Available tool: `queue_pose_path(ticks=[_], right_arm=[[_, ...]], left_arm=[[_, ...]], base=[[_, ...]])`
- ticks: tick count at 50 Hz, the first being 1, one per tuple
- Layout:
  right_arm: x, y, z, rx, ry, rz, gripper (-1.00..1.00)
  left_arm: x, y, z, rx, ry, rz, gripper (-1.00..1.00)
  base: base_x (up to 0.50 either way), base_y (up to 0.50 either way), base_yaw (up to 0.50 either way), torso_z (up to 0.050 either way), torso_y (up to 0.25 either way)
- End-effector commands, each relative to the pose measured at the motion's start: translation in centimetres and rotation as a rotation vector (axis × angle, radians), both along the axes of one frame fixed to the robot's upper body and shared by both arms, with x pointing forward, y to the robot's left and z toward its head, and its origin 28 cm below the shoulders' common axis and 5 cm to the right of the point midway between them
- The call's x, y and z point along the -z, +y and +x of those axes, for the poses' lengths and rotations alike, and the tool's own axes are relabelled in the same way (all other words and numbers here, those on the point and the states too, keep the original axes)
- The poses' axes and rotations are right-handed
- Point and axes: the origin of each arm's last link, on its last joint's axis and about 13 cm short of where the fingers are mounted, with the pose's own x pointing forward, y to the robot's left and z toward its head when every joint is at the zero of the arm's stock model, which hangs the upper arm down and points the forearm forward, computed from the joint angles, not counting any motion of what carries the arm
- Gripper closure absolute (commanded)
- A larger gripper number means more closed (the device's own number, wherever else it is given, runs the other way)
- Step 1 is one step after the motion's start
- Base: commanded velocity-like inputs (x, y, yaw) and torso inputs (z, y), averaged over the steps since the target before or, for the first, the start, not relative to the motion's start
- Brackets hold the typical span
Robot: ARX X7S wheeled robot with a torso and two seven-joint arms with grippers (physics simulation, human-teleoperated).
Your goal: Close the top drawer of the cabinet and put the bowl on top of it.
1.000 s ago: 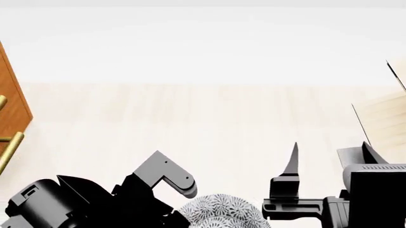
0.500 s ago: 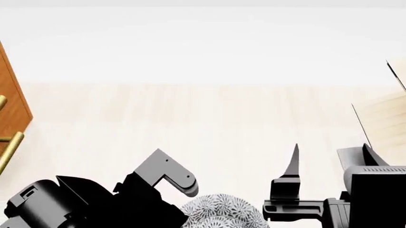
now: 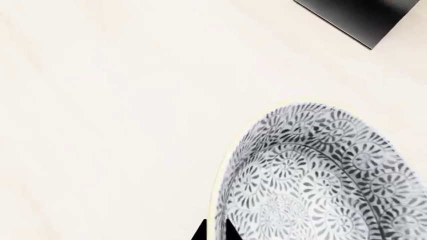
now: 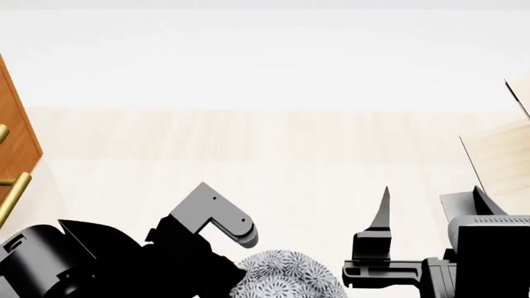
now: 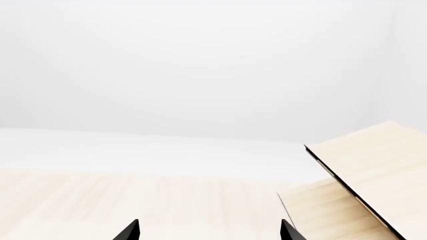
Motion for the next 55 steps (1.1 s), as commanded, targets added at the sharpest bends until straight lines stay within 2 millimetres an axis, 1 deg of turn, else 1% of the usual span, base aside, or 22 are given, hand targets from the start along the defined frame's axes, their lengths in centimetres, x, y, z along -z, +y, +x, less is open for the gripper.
queue_pose_path(ticks=[1,8,21,31,51,52,55], right_arm=[[-0.2,0.0,0.0,0.000,-0.003,-0.003,-1.00],[-0.1,0.1,-0.1,-0.002,-0.004,-0.003,-1.00],[-0.1,-0.1,-0.1,0.005,-0.007,-0.007,-1.00],[0.0,-0.2,-0.2,0.007,-0.007,-0.005,-1.00],[-0.1,-0.1,-0.3,0.004,-0.007,-0.004,-1.00],[-0.1,-0.1,-0.3,0.004,-0.008,-0.005,-1.00],[-0.1,-0.1,-0.3,0.003,-0.008,-0.005,-1.00]], left_arm=[[-1.4,0.4,-0.3,-0.010,-0.048,0.013,1.00],[-2.1,0.6,-0.4,-0.013,-0.071,0.015,1.00],[-4.5,0.8,-0.6,-0.017,-0.124,-0.019,1.00],[-5.7,1.0,-0.9,-0.020,-0.153,-0.027,1.00],[-9.3,1.7,-1.1,-0.028,-0.230,-0.024,1.00],[-9.8,1.8,-1.1,-0.032,-0.237,-0.034,1.00],[-10.0,1.9,-1.1,-0.036,-0.242,-0.030,1.00]], base=[[0.00,0.00,0.00,0.000,0.000],[0.00,0.00,0.00,0.000,0.000],[0.00,0.00,0.00,0.000,0.000],[0.00,0.00,0.00,0.000,0.000],[0.00,0.00,0.00,0.000,0.000],[0.00,0.00,0.00,0.000,0.000],[0.00,0.00,0.00,0.000,0.000]])
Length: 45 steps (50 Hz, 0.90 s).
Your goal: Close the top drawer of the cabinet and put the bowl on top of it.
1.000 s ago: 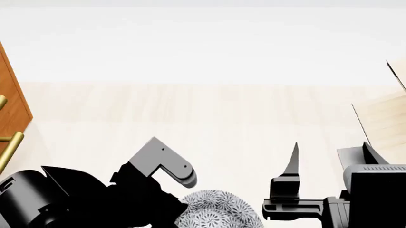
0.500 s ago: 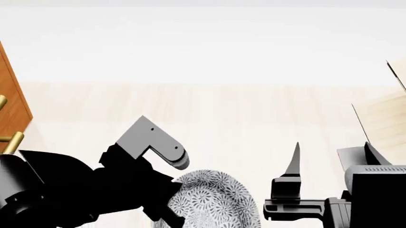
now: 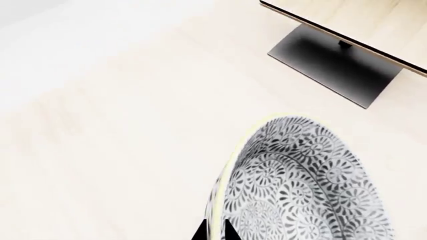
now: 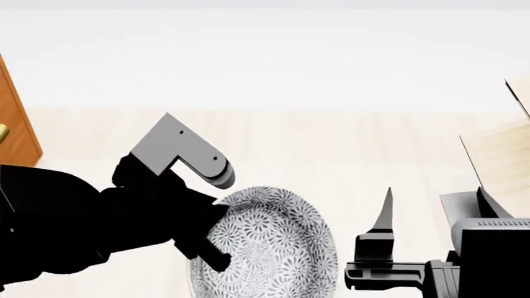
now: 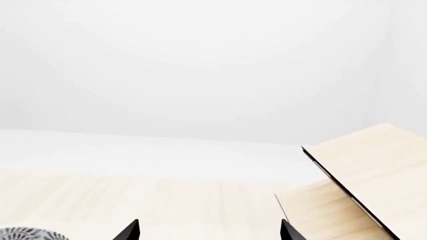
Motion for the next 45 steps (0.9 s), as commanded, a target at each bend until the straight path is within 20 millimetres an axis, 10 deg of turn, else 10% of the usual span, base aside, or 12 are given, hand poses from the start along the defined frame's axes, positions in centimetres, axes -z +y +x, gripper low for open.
queue_pose_path(ticks=[1,45], right_arm=[[-0.1,0.0,0.0,-0.001,-0.001,0.000,-1.00],[-0.6,0.1,-0.1,-0.002,-0.005,-0.016,-1.00]], left_arm=[[-2.2,0.4,-0.1,-0.011,-0.048,-0.013,1.00],[-10.9,2.4,-0.7,-0.085,-0.221,-0.103,1.00]], base=[[0.00,0.00,0.00,0.000,0.000],[0.00,0.00,0.00,0.000,0.000]])
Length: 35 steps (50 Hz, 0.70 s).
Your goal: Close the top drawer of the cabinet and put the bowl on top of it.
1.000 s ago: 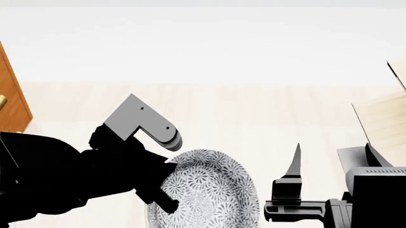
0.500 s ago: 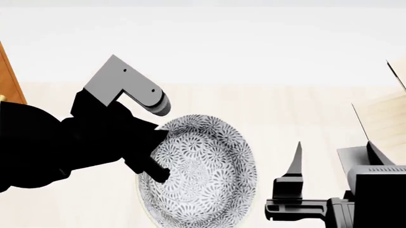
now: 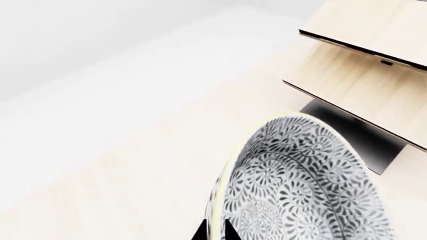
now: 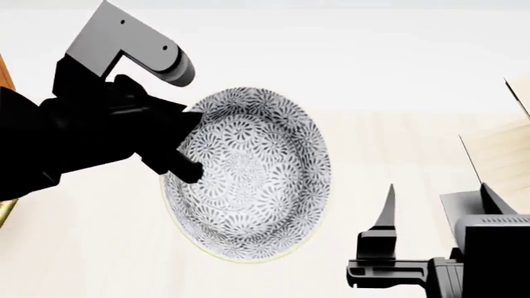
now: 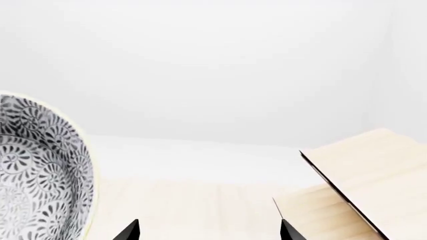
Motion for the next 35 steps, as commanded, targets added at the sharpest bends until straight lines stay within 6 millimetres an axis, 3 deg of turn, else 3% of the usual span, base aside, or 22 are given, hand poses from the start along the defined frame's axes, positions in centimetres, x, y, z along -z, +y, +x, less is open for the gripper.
queue_pose_path(ticks=[1,18,35], right_arm=[[-0.1,0.2,0.1,-0.002,0.001,-0.006,-1.00],[-0.4,0.1,0.8,0.002,0.006,-0.011,-1.00],[-0.5,0.0,2.0,0.000,0.009,-0.011,-1.00]], left_arm=[[-2.5,0.7,-0.3,-0.023,-0.053,-0.042,1.00],[-8.4,2.1,0.4,-0.087,-0.130,-0.177,1.00],[-10.9,3.6,0.9,-0.141,-0.168,-0.244,1.00]], base=[[0.00,0.00,0.00,0.000,0.000],[0.00,0.00,0.00,0.000,0.000],[0.00,0.00,0.00,0.000,0.001]])
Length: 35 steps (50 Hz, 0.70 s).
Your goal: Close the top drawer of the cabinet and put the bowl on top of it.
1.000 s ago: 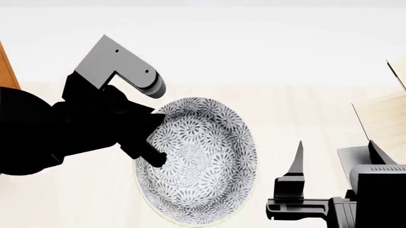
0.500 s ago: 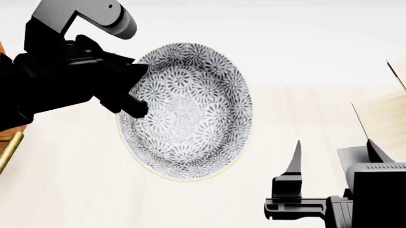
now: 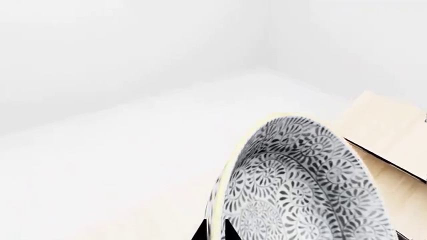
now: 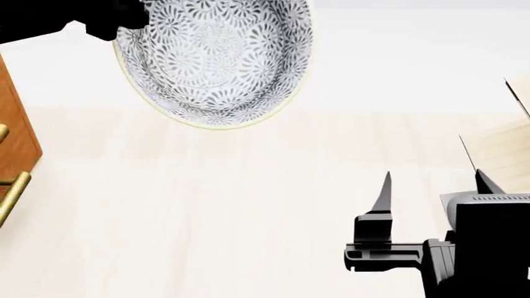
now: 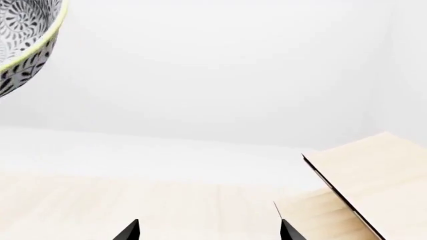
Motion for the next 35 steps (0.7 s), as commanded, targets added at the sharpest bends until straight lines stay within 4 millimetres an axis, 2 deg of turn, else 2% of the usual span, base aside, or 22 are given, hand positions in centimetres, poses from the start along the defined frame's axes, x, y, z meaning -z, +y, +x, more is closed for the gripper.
queue_pose_path(ticks=[1,12,24,35], right_arm=[[-0.1,-0.1,0.6,0.001,0.002,0.000,-1.00],[0.0,-0.1,1.0,0.002,0.004,0.002,-1.00],[-0.2,-0.1,1.1,0.001,0.002,0.006,-1.00],[-0.3,-0.2,1.0,0.004,-0.002,0.007,-1.00]], left_arm=[[-2.2,1.0,0.0,-0.036,-0.044,-0.057,1.00],[-3.7,1.9,-0.1,-0.091,-0.086,-0.084,1.00],[-4.8,4.0,0.7,-0.236,-0.106,-0.167,1.00],[-7.6,6.0,-0.6,-0.306,-0.153,-0.231,1.00]], base=[[0.00,0.00,0.00,0.000,0.000],[0.00,0.00,0.00,0.000,0.000],[0.00,0.00,0.00,0.000,0.001],[0.00,0.00,0.00,0.000,0.000]])
